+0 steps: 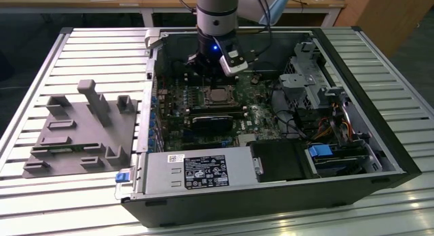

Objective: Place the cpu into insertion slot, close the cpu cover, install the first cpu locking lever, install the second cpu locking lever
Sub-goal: 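Install the first cpu locking lever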

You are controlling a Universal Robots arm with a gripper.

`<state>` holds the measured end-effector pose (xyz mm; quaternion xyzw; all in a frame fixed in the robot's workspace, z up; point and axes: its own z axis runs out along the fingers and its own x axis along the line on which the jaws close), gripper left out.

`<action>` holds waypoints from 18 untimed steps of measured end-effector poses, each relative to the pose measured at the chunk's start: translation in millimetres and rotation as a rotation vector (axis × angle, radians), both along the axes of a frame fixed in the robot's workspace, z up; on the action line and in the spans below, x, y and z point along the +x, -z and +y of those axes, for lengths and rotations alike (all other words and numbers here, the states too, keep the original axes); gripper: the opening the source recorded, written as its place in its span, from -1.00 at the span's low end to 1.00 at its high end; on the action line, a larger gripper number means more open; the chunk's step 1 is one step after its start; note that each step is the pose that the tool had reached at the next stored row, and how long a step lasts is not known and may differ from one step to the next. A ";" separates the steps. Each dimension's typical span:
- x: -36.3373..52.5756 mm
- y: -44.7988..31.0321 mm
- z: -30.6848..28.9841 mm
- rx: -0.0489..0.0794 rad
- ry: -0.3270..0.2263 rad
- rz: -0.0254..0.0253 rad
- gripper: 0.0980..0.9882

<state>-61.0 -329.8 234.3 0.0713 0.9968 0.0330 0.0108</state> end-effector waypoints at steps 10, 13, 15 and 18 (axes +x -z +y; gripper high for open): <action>-20.5 0.0 0.0 0.000 0.000 -0.0045 -0.98; -25.5 0.0 0.0 0.000 0.000 -0.0062 -0.98; -28.4 0.0 0.0 0.000 0.000 -0.0073 -0.98; -31.2 0.0 0.1 0.000 0.000 -0.0093 -0.98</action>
